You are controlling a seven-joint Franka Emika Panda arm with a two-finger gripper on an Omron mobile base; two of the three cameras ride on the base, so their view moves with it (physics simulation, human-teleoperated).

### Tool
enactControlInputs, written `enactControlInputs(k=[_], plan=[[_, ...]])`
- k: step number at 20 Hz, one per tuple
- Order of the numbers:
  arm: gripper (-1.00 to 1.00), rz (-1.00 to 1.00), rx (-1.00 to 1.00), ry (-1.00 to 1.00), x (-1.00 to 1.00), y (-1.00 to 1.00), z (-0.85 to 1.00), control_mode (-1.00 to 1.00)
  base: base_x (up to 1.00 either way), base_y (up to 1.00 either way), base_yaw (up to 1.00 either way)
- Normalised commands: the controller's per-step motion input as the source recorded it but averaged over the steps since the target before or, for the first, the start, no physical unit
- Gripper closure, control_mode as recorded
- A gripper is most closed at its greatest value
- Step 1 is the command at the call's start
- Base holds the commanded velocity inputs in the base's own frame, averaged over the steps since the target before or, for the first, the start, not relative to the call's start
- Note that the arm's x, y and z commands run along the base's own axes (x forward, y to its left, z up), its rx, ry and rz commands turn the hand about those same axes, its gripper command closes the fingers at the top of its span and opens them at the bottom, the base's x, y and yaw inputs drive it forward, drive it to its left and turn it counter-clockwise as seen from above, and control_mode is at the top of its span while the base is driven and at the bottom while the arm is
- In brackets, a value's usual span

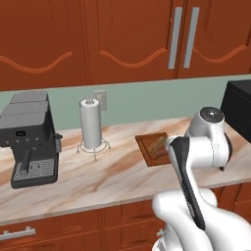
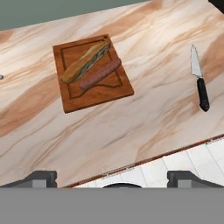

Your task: Retrieve the sausage and cheese from the fridge and place them on the cutting board on the counter.

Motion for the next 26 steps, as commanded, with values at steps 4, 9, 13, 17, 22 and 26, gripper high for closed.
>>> enactControlInputs(k=[4,9,13,17,22,26], plan=[[-1.00,0.00,0.00,0.00,0.00,0.00,0.00,1.00,-0.57,0.00,-0.13],[-1.00,0.00,0.00,0.00,0.00,0.00,0.00,1.00,-0.24,0.00,-0.49],[-1.00,0.00,0.00,0.00,0.00,0.00,0.00,1.00,0.00,0.03,-0.76],[-1.00,0.00,0.00,0.00,0.00,0.00,0.00,1.00,0.00,0.00,-0.75],[-1.00,0.00,0.00,0.00,0.00,0.00,0.00,1.00,0.09,-0.09,-0.68],[-1.00,0.00,0.00,0.00,0.00,0.00,0.00,1.00,0.14,-0.23,-0.59]])
